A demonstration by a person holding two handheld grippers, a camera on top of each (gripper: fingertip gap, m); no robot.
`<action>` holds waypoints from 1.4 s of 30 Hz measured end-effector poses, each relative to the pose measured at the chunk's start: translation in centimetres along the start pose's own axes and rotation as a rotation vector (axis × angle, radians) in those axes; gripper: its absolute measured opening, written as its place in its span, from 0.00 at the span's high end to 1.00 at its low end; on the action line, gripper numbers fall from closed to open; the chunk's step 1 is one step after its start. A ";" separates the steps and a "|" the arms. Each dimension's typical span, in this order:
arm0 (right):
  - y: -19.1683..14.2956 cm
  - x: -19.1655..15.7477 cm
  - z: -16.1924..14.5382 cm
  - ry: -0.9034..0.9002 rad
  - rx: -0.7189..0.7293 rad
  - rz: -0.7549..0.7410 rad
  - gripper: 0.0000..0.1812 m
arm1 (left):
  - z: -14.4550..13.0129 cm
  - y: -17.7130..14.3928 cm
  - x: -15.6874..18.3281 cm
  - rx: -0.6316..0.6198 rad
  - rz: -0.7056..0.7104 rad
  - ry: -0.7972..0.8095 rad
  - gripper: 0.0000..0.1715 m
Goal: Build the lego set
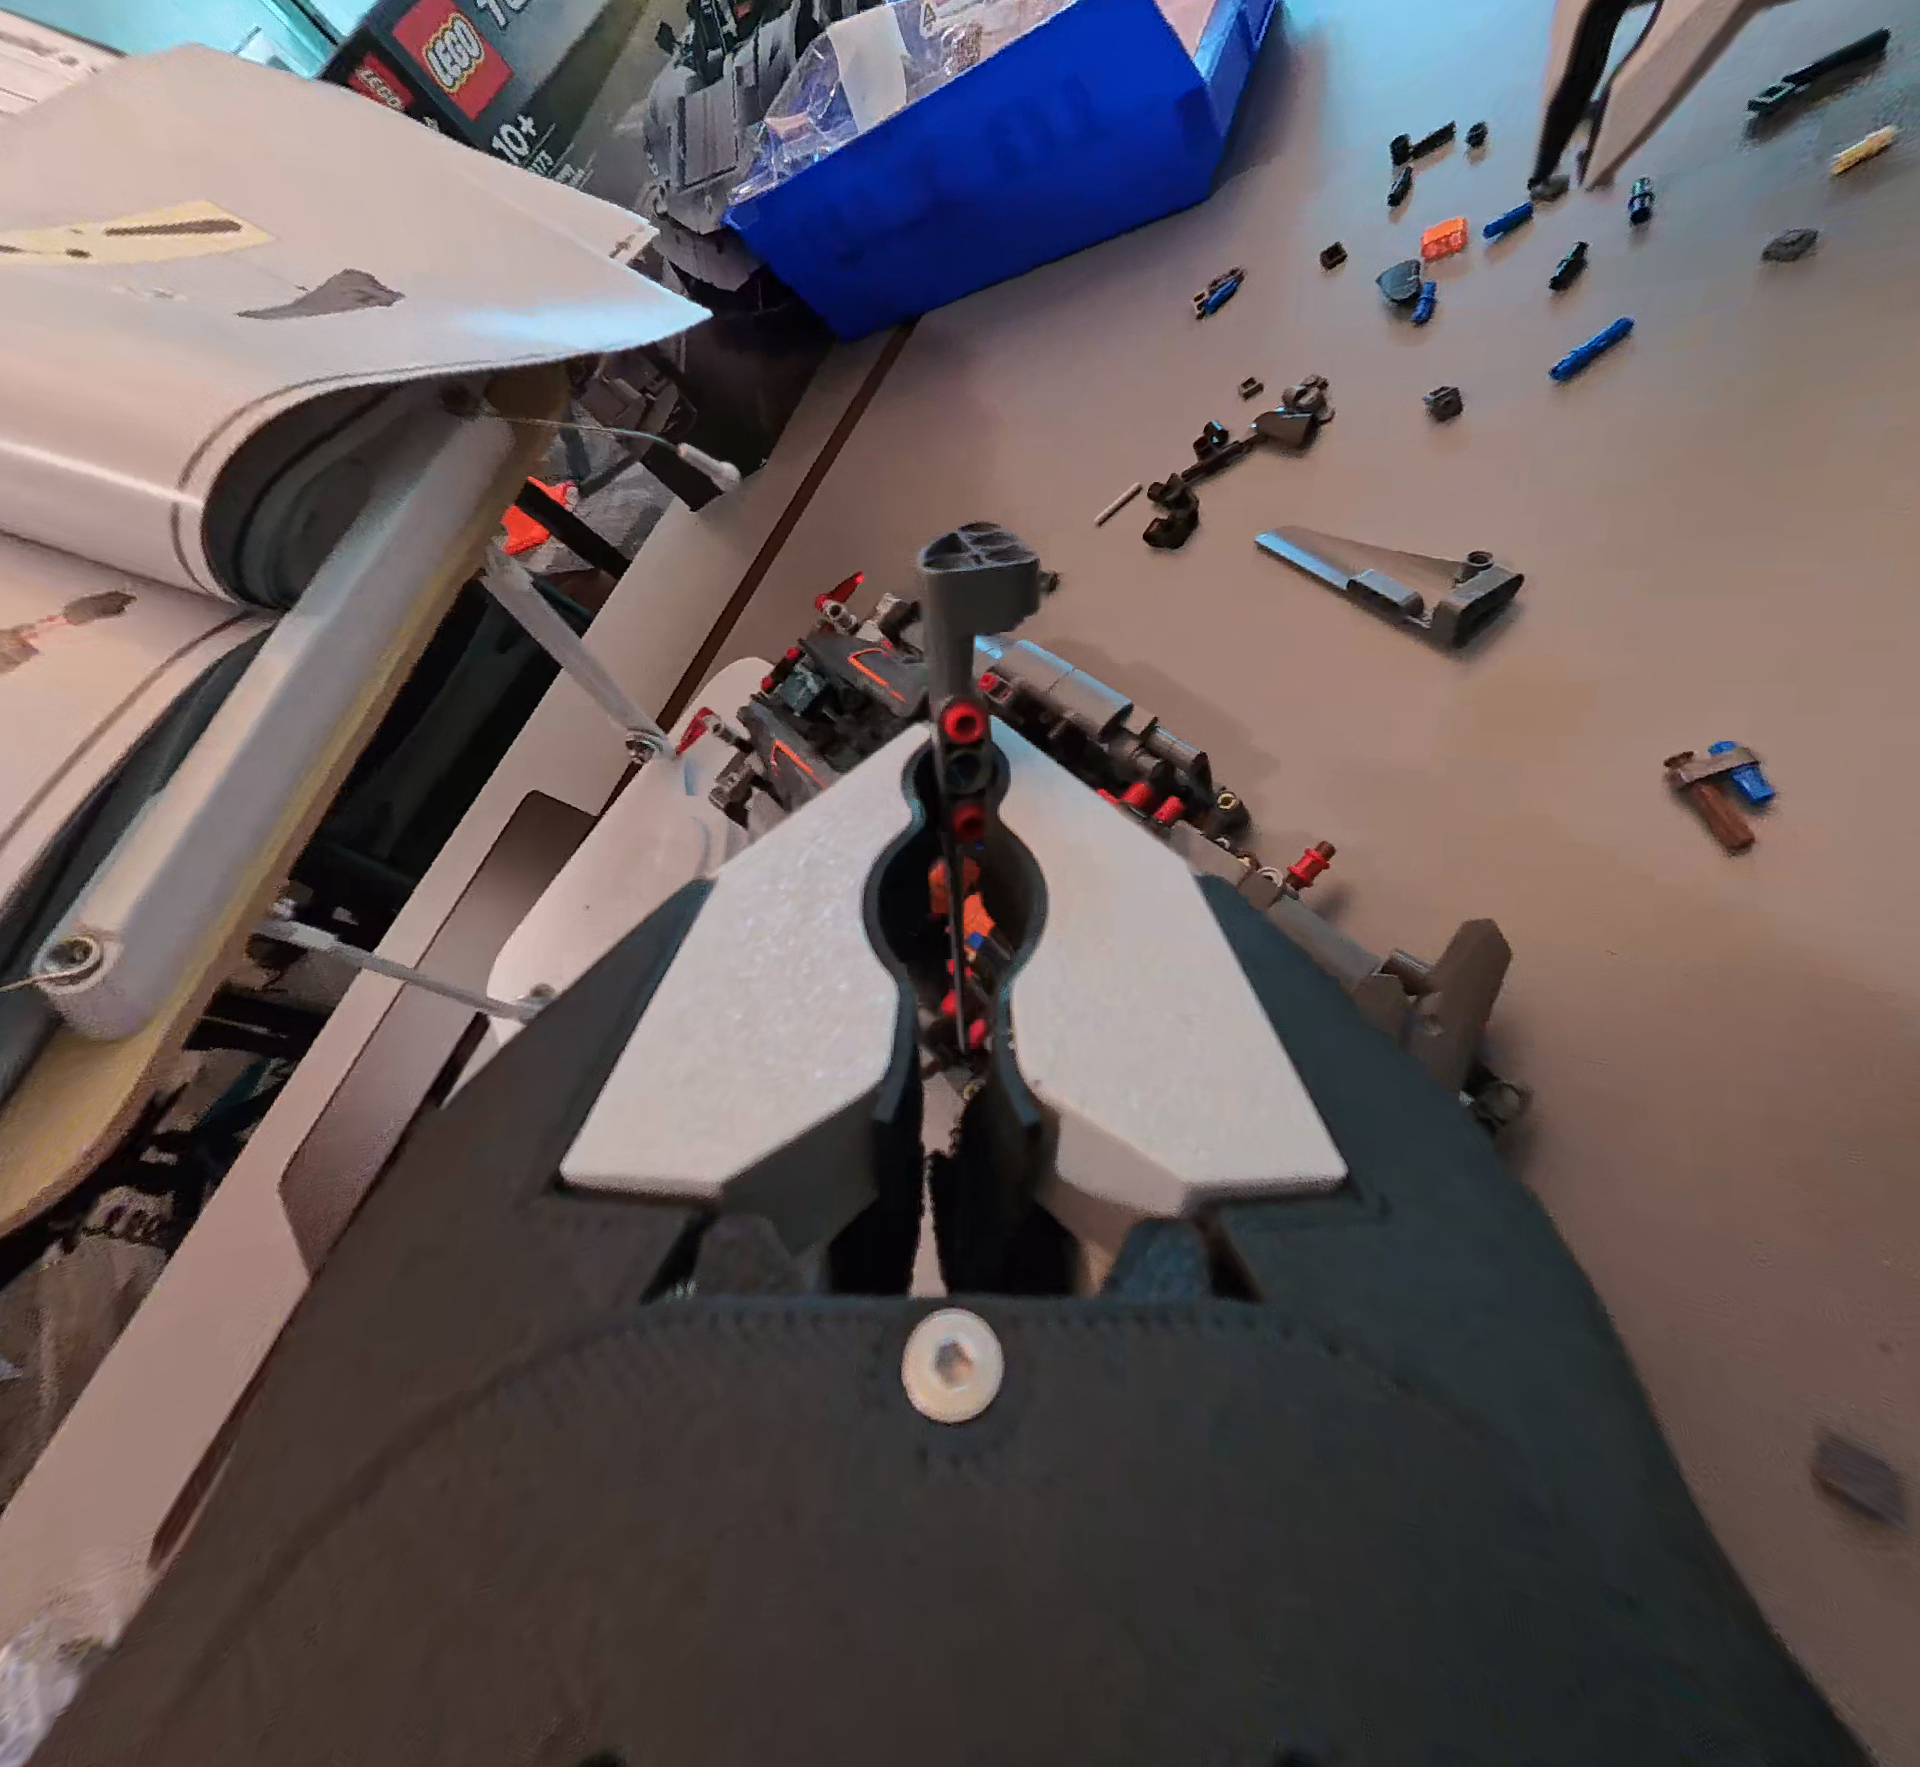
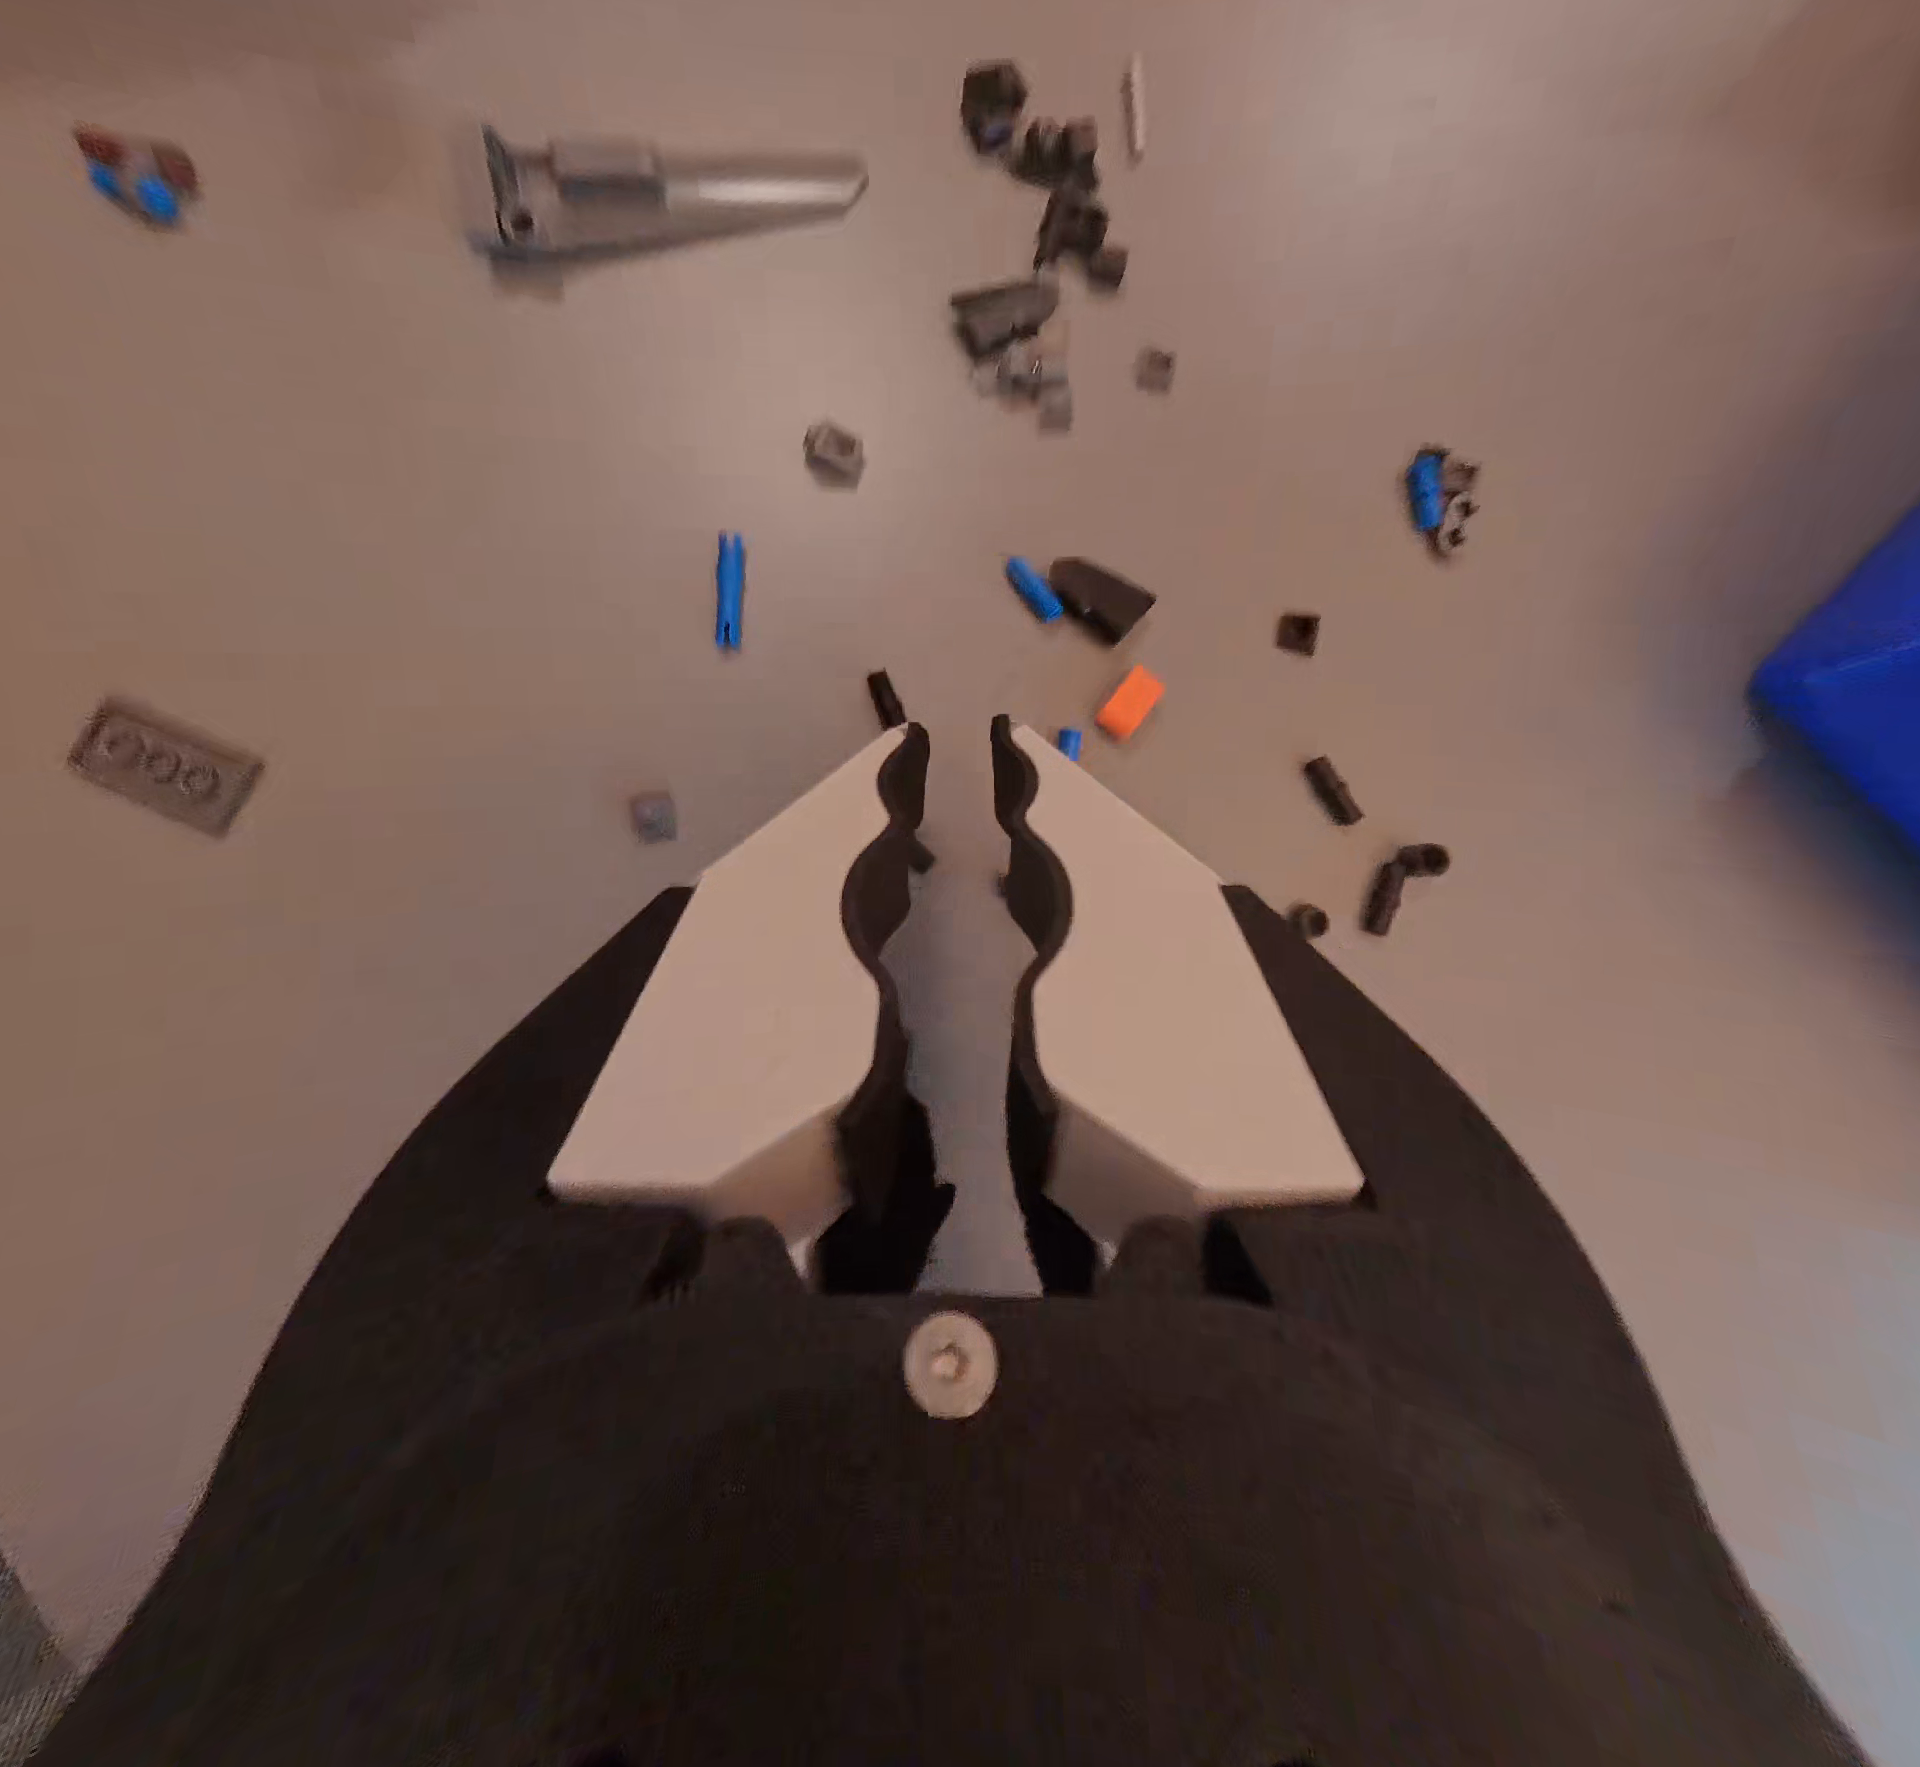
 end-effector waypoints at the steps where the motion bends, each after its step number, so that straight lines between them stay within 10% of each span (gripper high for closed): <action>1: 0.5 -0.2 -0.3 -0.008 -0.027 0.015 0.94 | -0.2 0.2 0.2 -0.002 -0.013 -0.005 1.00; 42: 2.4 -1.4 0.4 0.023 0.032 0.055 0.92 | -0.9 0.8 1.0 0.013 -0.046 -0.011 1.00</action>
Point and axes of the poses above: each gripper's, where its closed fingertips meet, y out along the fingers, z out of its top, x = y × z across the jaws, the point moved 10 cm from there along -y, back along the fingers, and after that the axes turned 3 degrees about x, right-handed, at the moved point
